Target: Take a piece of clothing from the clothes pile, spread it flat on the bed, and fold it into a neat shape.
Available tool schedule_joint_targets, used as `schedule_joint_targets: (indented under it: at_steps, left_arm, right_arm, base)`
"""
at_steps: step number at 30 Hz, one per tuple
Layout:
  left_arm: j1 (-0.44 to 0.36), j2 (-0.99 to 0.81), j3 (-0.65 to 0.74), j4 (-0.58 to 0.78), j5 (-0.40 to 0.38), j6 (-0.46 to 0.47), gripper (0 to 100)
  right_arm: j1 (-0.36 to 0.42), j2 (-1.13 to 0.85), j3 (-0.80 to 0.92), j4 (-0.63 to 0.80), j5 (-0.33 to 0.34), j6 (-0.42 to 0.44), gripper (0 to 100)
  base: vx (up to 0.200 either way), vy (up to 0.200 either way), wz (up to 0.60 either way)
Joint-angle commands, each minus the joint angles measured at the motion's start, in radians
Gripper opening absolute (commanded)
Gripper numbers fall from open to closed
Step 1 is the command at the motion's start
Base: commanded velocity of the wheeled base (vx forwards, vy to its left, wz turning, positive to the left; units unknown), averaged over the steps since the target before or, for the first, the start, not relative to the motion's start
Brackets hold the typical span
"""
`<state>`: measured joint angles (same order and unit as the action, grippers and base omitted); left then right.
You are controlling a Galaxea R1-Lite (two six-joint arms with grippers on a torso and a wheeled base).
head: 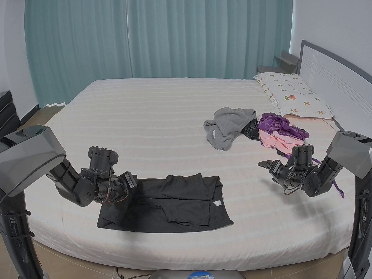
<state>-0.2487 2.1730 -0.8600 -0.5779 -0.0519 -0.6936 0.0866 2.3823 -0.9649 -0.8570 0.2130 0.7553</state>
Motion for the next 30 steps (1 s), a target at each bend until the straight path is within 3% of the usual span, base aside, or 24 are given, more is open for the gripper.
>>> schedule_joint_targets:
  at_steps: [1,14,20,27,28,30]
  left_arm:
    - [-0.055,-0.007,-0.045,0.036,0.006,-0.023,0]
    - [-0.173,0.031,-0.202,0.173,0.012,-0.083,0]
    - [-0.224,0.079,-0.261,0.179,0.018,-0.155,0]
    - [-0.236,0.133,-0.283,0.174,0.055,-0.159,0]
    - [-0.236,0.133,-0.283,0.174,0.055,-0.159,100]
    - [-0.238,0.131,-0.283,0.171,0.057,-0.173,100]
  right_arm:
    - [0.005,0.003,0.000,0.000,0.000,-0.001,100]
    - [0.009,0.008,0.002,0.000,0.000,-0.002,100]
    - [0.015,0.008,0.003,0.000,-0.001,-0.004,100]
    - [0.021,0.008,0.006,0.000,-0.001,-0.005,100]
    - [0.021,0.008,0.006,0.000,-0.001,-0.005,100]
    - [0.022,0.008,0.009,0.000,-0.001,-0.005,100]
  base:
    - [0.000,-0.200,0.00]
    - [0.000,-0.200,0.00]
    - [0.000,0.000,0.00]
    - [0.000,0.000,0.00]
    - [0.000,0.000,0.00]
    - [0.000,0.000,0.00]
